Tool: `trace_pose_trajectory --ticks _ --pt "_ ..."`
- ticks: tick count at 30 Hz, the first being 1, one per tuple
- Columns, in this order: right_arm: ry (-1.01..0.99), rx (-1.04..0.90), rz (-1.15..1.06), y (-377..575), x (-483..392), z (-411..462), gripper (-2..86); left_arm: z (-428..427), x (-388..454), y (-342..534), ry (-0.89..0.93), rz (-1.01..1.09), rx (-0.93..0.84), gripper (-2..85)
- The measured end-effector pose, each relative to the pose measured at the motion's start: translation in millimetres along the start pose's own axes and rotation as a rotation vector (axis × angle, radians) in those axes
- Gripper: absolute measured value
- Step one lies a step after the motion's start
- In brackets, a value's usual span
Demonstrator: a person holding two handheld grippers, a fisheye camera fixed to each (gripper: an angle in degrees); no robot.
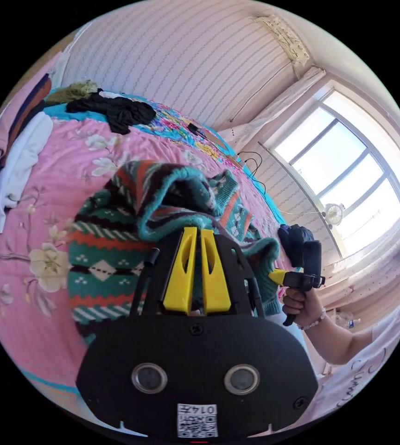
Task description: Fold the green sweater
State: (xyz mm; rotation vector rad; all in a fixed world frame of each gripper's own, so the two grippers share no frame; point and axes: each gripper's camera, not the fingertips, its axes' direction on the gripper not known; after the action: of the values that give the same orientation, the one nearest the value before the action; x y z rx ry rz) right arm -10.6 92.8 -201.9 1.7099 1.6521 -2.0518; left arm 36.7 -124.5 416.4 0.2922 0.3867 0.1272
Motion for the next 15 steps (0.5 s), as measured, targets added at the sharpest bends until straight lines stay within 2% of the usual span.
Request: trace_pose_trajectory --ticks 2,4,7,8,11,13,15 --pt "-0.128 -0.119 -0.109 -14.2 -36.0 61.5 2.2 -51.4 -16.6 3.9 -0.056 -0.008 0.029 -1.0" --pt "-0.212 -0.227 -0.212 -23.5 -74.2 116.9 2.5 -131.0 -36.7 5.2 -0.239 0.0 0.1 -1.0" --pt "-0.277 -0.381 -0.389 -25.8 -142.4 206.8 3.6 -200.9 -58.0 3.0 -0.436 -0.028 0.171 -0.9" --pt "-0.206 -0.458 -0.449 -22.1 -163.0 238.1 4.3 -227.3 -67.3 3.0 -0.501 -0.067 0.184 -0.9" --pt "-0.097 -0.523 -0.543 -7.6 -186.9 266.1 5.1 -258.0 -62.6 13.5 -0.501 -0.055 0.204 -0.7" --pt "-0.002 -0.51 -0.534 0.6 -178.4 258.2 5.7 -246.0 -48.1 27.4 -0.497 0.001 0.158 -0.2" --pt "0.16 -0.502 -0.483 7.3 -156.8 241.7 6.5 -205.2 -30.8 51.6 -0.476 0.059 0.029 2.5"
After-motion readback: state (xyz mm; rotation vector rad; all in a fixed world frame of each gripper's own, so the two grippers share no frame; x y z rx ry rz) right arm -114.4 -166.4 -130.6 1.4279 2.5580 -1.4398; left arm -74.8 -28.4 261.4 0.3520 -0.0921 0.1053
